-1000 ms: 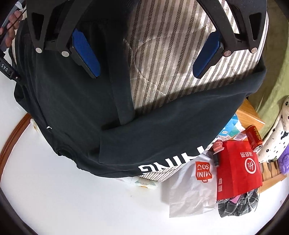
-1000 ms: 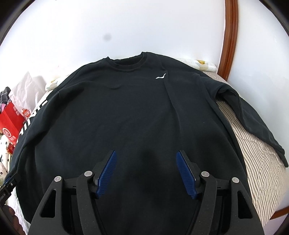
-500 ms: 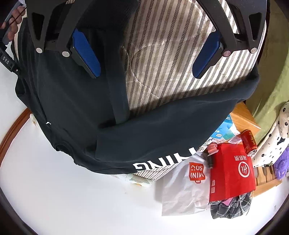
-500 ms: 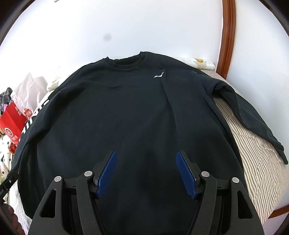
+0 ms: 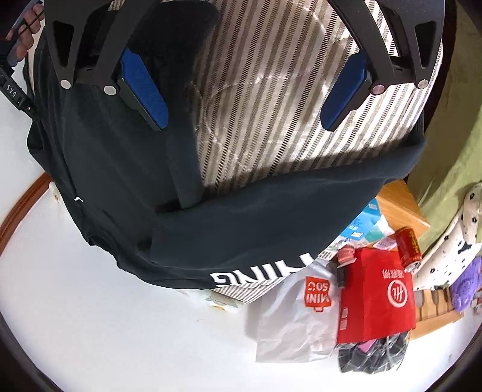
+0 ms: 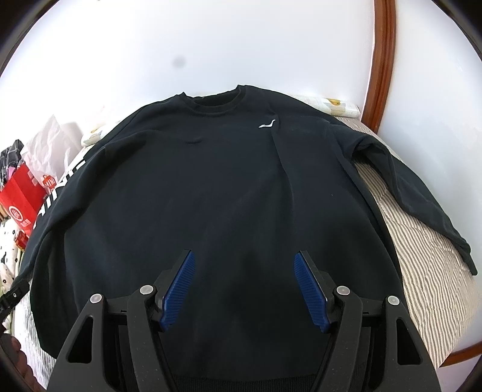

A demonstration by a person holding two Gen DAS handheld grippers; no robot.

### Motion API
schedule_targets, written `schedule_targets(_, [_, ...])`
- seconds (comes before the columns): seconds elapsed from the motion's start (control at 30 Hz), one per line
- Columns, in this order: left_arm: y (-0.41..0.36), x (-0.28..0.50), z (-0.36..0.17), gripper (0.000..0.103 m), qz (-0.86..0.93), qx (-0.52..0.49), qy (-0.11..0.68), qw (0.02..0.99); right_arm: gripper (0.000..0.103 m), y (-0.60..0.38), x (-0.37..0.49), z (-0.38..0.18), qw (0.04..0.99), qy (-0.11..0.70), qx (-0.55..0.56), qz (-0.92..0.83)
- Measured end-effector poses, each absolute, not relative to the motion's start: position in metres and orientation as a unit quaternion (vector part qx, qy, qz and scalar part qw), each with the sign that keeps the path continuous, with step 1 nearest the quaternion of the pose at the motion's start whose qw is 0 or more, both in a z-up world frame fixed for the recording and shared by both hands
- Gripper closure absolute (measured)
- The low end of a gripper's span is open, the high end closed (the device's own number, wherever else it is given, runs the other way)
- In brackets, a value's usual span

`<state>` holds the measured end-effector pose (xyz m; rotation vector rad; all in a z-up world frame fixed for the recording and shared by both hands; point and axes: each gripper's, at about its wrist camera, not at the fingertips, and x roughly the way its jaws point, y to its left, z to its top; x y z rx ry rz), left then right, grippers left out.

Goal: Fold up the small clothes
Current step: 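Move the left gripper to the side edge by the lettered sleeve, then grasp the side edge with the left gripper and fold it over the body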

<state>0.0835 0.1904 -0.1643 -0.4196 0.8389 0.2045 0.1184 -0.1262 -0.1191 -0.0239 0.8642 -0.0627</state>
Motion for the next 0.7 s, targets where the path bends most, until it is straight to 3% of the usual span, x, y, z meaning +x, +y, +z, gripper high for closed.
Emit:
schedule_targets(0.43, [0.236, 0.091, -0.182, 0.027, 0.112, -0.313, 0.364, 0.87, 0.034, -0.116, 0.125, -0.125, 0.905, 0.42, -0.051, -0.032])
schedule_targets(0.7, [0.246, 0.12, -0.183, 0.037, 0.154, -0.298, 0.363, 0.869, 0.034, -0.125, 0.135, -0.128, 0.902, 0.427, -0.046, -0.041])
